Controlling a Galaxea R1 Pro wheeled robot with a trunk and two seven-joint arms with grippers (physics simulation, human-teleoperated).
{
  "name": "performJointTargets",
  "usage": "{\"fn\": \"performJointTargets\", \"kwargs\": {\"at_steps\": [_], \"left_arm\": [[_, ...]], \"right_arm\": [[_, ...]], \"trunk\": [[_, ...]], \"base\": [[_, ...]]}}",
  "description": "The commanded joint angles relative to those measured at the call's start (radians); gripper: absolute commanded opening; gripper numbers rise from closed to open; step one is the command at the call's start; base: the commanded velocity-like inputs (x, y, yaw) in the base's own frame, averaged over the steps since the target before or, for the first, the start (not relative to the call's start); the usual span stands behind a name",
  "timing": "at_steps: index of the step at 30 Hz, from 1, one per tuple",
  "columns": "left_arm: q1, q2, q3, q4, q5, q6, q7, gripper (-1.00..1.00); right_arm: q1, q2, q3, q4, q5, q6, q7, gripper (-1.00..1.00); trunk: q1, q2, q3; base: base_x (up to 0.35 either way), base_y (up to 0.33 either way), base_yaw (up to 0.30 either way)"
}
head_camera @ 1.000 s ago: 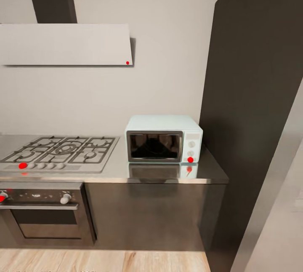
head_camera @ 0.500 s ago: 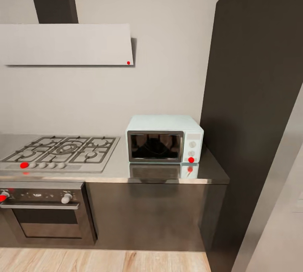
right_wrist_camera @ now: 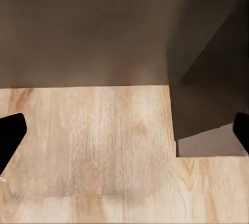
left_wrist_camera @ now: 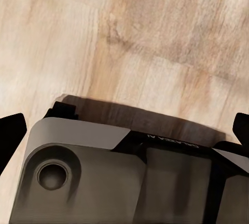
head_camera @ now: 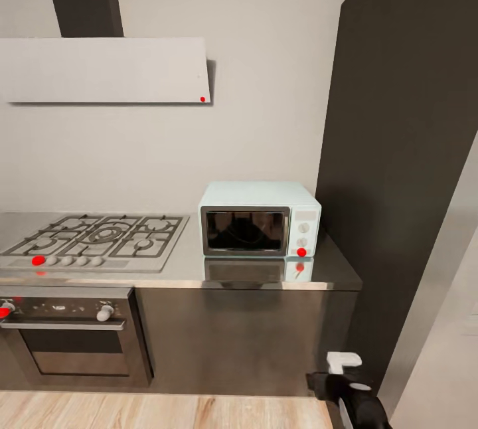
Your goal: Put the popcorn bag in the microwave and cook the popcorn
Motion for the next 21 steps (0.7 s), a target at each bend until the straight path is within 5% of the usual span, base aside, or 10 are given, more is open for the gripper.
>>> {"fn": "performJointTargets", "kwargs": {"at_steps": [1,5,10,16,21], "left_arm": [[-0.001,0.000,-0.008,0.002,0.010,-0.004,-0.004,1.00],[-0.002,0.002,-0.008,0.002,0.011,-0.004,-0.004,1.00],[-0.002,0.000,-0.008,0.000,0.006,-0.004,-0.004,1.00],[-0.002,0.000,-0.008,-0.001,0.004,-0.004,-0.004,1.00],[-0.002,0.000,-0.008,-0.001,0.004,-0.004,-0.004,1.00]], "right_arm": [[-0.001,0.004,-0.001,-0.073,0.008,0.053,0.017,1.00],[-0.037,0.007,-0.002,-0.194,0.004,0.191,0.036,1.00],[-0.269,0.008,-0.002,-0.209,0.003,0.324,0.036,1.00],[-0.457,0.008,-0.002,-0.209,0.003,0.353,0.036,1.00],[-0.514,0.023,-0.003,-0.203,0.004,0.314,0.036,1.00]], "trunk": [[0.000,-0.001,-0.001],[0.000,-0.001,-0.001],[0.000,-0.001,-0.001],[0.000,-0.001,-0.001],[0.000,-0.001,-0.001]], "base": [[0.000,0.000,0.000],[0.000,0.000,0.000],[0.000,0.000,0.000],[0.000,0.000,0.000],[0.000,0.000,0.000]]}}
